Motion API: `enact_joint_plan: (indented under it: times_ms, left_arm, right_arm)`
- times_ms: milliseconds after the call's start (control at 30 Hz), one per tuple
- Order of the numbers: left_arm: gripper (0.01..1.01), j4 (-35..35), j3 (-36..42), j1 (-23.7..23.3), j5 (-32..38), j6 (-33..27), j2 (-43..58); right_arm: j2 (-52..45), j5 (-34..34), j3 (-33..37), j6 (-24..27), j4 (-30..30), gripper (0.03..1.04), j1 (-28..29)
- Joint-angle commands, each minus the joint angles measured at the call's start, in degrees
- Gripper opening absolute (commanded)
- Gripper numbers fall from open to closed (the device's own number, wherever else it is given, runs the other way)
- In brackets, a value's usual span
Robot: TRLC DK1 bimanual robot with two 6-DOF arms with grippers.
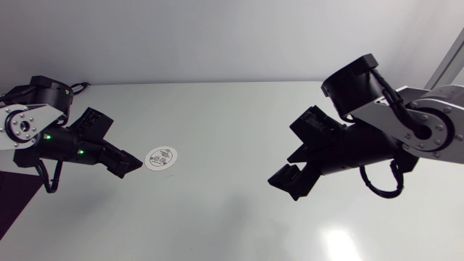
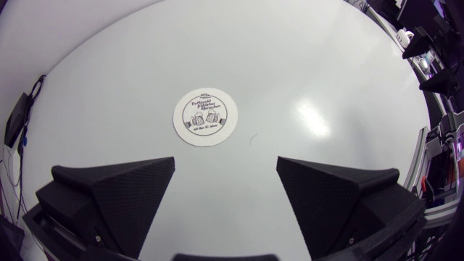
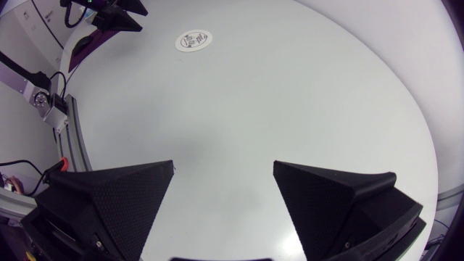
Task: Turn the coaster over.
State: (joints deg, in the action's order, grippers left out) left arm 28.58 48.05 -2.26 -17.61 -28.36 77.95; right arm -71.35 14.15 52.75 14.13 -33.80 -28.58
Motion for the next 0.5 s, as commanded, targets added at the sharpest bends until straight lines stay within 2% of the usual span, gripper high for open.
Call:
enact_joint_plan:
  times_ms: [0,200,267,333,367,467]
  left_arm:
    - [0.989,-1.16,2.84,-0.20,-0.50,-1.52,5.02]
    - [0.979,-4.14,7.58,0.50,-0.59,-1.79,13.98]
    - [0.930,-4.23,9.34,1.03,-0.59,-1.96,17.14]
    - [0.779,-4.41,11.27,1.91,-0.59,-1.96,20.48]
    - [0.666,-4.41,12.15,2.00,-0.59,-1.96,21.80]
    - [0.248,-4.41,14.61,2.44,-0.59,-1.88,25.06]
  right_arm:
    - [-3.79,0.26,2.36,-0.07,1.37,1.00,-0.51]
    - [-10.56,0.79,5.87,0.02,3.66,0.99,-0.51]
    - [-12.23,0.96,6.40,0.11,4.53,1.00,-0.51]
    - [-13.55,1.23,6.75,0.37,4.71,1.00,-0.51]
    - [-14.25,1.23,6.93,0.55,4.80,0.99,-0.43]
    - [-15.40,1.49,7.19,1.25,5.33,0.99,0.19]
